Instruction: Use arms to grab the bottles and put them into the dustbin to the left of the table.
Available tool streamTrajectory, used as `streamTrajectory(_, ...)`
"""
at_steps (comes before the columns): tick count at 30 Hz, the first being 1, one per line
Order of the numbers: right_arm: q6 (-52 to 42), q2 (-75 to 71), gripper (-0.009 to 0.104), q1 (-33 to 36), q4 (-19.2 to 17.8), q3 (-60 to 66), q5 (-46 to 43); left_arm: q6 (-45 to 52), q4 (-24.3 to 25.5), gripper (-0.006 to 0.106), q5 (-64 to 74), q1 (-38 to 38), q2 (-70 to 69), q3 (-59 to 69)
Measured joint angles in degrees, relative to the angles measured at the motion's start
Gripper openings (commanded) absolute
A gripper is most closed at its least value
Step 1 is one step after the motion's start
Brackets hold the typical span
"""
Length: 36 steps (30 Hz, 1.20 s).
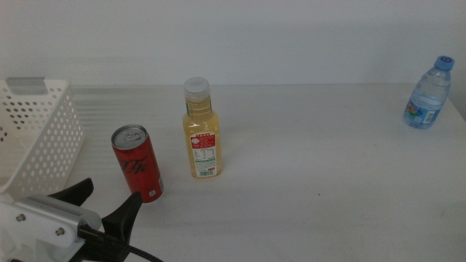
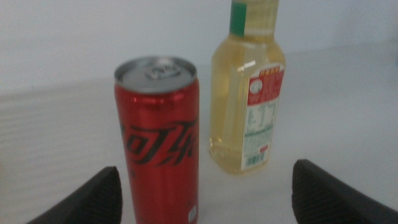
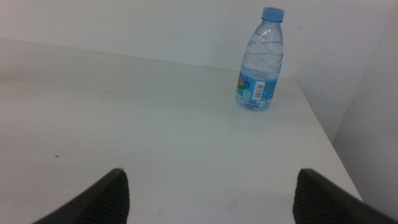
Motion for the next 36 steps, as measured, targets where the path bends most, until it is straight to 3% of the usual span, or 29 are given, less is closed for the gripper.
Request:
streamTrajectory(21, 0.0, 0.0, 0.077, 0.0, 0.0, 0.0, 0.0, -1.3, 0.1, 0.09, -3.0, 0.0, 2.4, 0.0)
streamTrajectory(36, 0.0, 0.0, 0.077, 0.0, 0.0, 0.0, 0.0, -2.6, -0.5, 0.09, -3.1, 0.0, 12.3, -1.1)
